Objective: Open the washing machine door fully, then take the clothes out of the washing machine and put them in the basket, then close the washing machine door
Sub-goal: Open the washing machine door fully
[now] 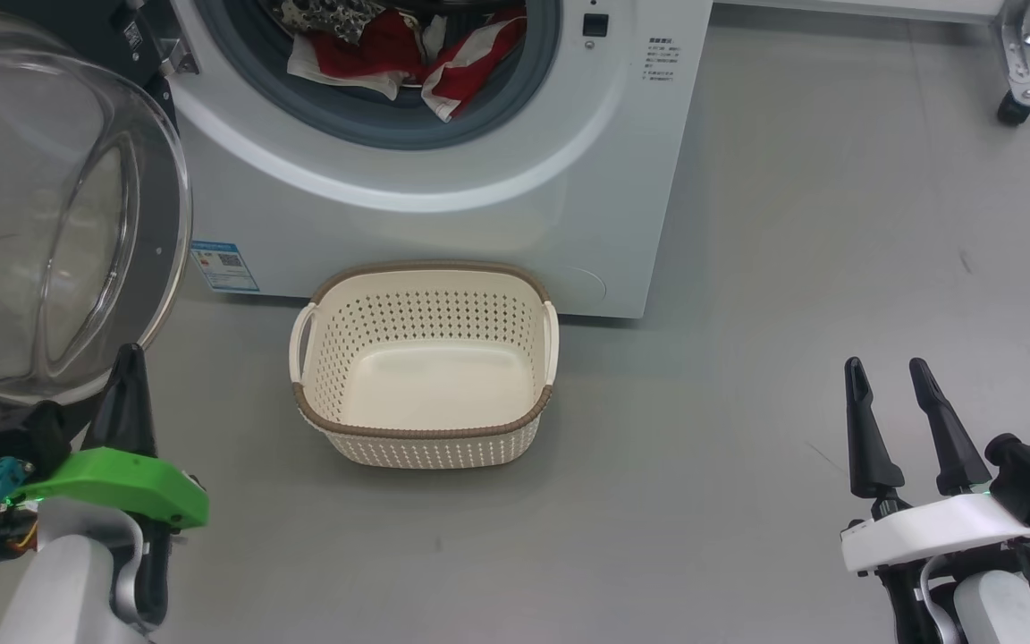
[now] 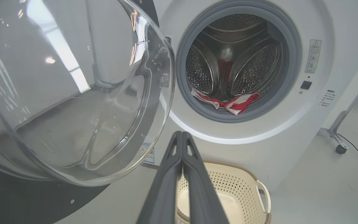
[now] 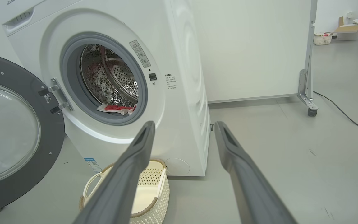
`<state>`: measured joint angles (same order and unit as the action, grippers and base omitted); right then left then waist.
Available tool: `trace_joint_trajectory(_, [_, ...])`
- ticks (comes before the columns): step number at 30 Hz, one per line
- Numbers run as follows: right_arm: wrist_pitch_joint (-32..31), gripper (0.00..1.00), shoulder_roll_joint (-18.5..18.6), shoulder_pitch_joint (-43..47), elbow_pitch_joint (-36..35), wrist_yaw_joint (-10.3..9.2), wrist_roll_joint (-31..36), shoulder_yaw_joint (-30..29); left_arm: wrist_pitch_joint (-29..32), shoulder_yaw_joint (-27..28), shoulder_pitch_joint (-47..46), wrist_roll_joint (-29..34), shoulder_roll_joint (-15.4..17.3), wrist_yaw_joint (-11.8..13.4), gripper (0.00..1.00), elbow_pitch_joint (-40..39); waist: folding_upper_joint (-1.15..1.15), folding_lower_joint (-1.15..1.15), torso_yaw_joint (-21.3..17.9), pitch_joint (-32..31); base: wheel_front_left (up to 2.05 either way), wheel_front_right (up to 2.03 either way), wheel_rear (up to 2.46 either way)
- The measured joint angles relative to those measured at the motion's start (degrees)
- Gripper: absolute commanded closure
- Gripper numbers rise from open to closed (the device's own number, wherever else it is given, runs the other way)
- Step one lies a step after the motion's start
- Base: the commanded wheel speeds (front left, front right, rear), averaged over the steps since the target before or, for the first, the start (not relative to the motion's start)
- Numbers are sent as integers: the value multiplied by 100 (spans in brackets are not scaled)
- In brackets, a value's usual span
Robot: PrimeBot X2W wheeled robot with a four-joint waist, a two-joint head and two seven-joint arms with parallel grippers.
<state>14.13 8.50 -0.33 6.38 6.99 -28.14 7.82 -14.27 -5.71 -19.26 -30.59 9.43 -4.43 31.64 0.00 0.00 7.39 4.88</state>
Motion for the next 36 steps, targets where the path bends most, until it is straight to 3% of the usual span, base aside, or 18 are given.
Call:
trace_joint_trajectory(19, [7,0,9,210,-233,-10,152,-96,-1,-255,754,131,-376,-99,100,-881,0,0,-540,-179,0,0,0])
trace_joint_trajectory(20, [7,0,10,226,-233,-12,153,-109,-1,-290,775,166,-376,-100,81,-917,0,0,-547,-179,0,0,0])
trace_joint_trajectory(21, [7,0,9,228,-235,-16,154,-111,-1,-308,798,188,-377,-103,55,-968,0,0,-554,-178,0,0,0])
trace_joint_trajectory(22, [7,0,8,228,-240,-18,156,-112,-1,-310,818,189,-378,-116,16,-1007,0,0,-561,-178,0,0,0])
trace_joint_trajectory(23, [7,0,5,228,-244,-22,156,-113,-1,-308,832,189,-380,-116,0,-1038,0,0,-568,-178,0,0,0])
trace_joint_trajectory(36, [7,0,-74,319,-293,-66,159,-167,-1,-261,1133,193,-456,-118,0,-1336,0,0,-646,-153,0,0,0])
